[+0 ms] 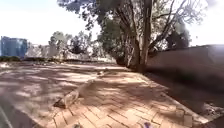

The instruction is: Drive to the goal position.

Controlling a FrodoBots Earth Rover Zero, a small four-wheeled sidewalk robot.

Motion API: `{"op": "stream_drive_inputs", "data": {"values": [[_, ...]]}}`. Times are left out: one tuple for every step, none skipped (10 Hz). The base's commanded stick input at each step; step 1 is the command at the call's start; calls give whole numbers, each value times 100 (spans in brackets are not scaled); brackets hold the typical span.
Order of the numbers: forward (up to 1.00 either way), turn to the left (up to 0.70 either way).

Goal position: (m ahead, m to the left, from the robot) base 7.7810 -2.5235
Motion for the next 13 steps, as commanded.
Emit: {"op": "stream_drive_inputs", "data": {"values": [[70, 0], [70, 0], [70, 0], [70, 0], [70, -4], [70, -14], [70, -31], [70, -35], [70, -22], [70, -8], [70, 0], [70, 0], [70, 0]]}}
